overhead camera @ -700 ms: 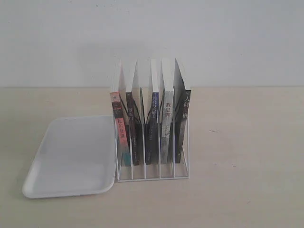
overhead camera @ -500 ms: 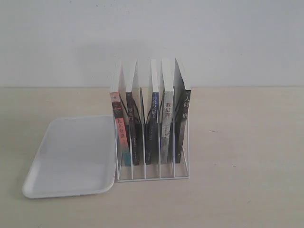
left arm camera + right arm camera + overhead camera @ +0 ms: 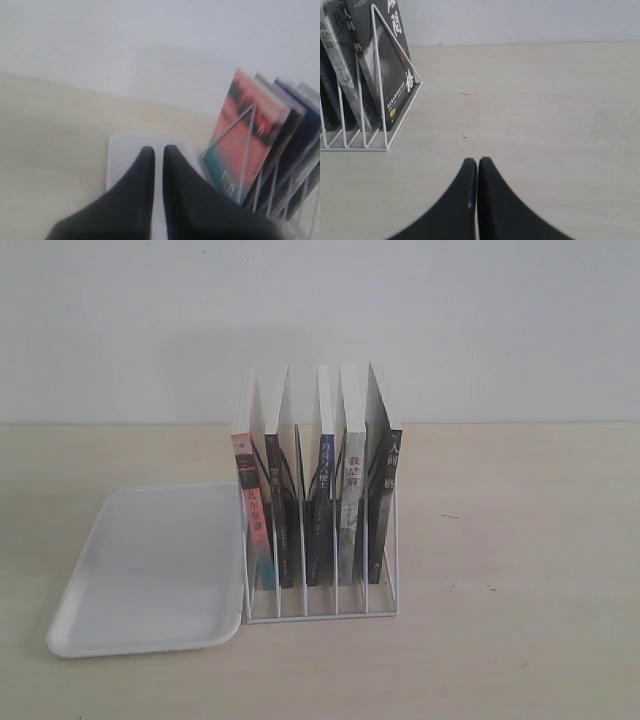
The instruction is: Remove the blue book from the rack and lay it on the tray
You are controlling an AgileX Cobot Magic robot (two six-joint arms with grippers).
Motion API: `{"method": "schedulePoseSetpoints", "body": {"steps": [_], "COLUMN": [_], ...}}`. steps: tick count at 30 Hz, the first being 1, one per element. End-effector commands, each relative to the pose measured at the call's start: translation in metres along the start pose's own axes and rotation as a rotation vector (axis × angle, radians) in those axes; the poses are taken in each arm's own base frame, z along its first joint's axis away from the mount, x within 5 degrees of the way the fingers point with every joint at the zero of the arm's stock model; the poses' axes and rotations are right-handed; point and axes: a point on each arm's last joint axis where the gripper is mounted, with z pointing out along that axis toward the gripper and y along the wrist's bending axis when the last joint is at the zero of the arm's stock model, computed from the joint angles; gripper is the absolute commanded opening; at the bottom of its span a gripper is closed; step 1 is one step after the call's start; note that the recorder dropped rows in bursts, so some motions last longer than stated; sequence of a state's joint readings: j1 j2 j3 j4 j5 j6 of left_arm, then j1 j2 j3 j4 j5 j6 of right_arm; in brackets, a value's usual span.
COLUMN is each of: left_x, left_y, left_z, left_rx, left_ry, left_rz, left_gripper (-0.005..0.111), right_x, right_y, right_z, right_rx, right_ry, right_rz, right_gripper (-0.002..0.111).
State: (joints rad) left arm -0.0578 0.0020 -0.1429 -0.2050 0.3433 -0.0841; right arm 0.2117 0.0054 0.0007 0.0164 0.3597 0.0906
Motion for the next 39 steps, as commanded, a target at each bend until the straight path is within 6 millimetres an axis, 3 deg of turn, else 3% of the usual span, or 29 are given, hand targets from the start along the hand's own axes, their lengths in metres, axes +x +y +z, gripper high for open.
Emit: {"method": "schedulePoseSetpoints", "body": {"steps": [1, 6, 7, 9, 11, 13, 14, 16, 19, 20, 22, 24, 28, 34, 39], "left_x": [-0.037, -0.062, -0.071, -0.086, -0.108, -0.134, -0.156, -0.18, -0.193, -0.189, -0.176, -0.163, -0.144, -0.122, -0.108], "left_y": [-0.012, -0.014, -0.013, -0.011, -0.02, -0.032, -0.038, -0.041, -0.043, -0.046, -0.054, -0.06, -0.069, -0.1, -0.115], "left_z": [-0.014, -0.022, -0.027, -0.037, -0.038, -0.022, -0.002, 0.032, 0.078, 0.101, 0.128, 0.142, 0.162, 0.189, 0.224], "left_rx": [0.052, 0.082, 0.123, 0.175, 0.185, 0.153, 0.091, -0.031, -0.108, -0.069, 0.056, 0.16, 0.192, 0.263, 0.245], "left_ry": [-0.169, -0.413, -0.521, -0.697, -0.747, -0.597, -0.448, -0.174, 0.217, 0.397, 0.593, 0.674, 0.662, 0.651, 0.687], "left_rz": [-0.05, -0.101, -0.255, -0.385, -0.262, -0.187, -0.133, -0.02, 0.177, 0.213, 0.21, 0.209, 0.207, 0.233, 0.197], "left_gripper": [0.006, 0.006, 0.006, 0.006, 0.006, 0.006, 0.006, 0.006, 0.006, 0.006, 0.006, 0.004, 0.004, 0.004, 0.004], "right_x": [-0.001, -0.001, -0.001, -0.001, -0.001, -0.001, -0.001, -0.001, -0.001, -0.001, -0.001, -0.001, -0.001, -0.001, -0.001], "right_y": [0.0, 0.0, 0.0, 0.0, 0.0, 0.0, 0.0, 0.0, 0.0, 0.0, 0.0, 0.0, 0.0, 0.0, 0.0], "right_z": [0.0, 0.0, 0.0, 0.0, 0.0, 0.0, 0.0, 0.0, 0.0, 0.0, 0.0, 0.0, 0.0, 0.0, 0.0], "right_rx": [0.003, 0.003, 0.003, 0.003, 0.003, 0.003, 0.003, 0.003, 0.003, 0.003, 0.003, 0.003, 0.003, 0.003, 0.003], "right_ry": [-0.011, -0.011, -0.011, -0.011, -0.011, -0.011, -0.011, -0.011, -0.011, -0.011, -0.011, -0.011, -0.011, -0.011, -0.011], "right_rz": [-0.006, -0.006, -0.006, -0.006, -0.006, -0.006, -0.006, -0.006, -0.006, -0.006, -0.006, -0.006, -0.006, -0.006, -0.006], "right_gripper": [0.0, 0.0, 0.0, 0.0, 0.0, 0.0, 0.0, 0.0, 0.0, 0.0, 0.0, 0.0, 0.0, 0.0, 0.0]}}
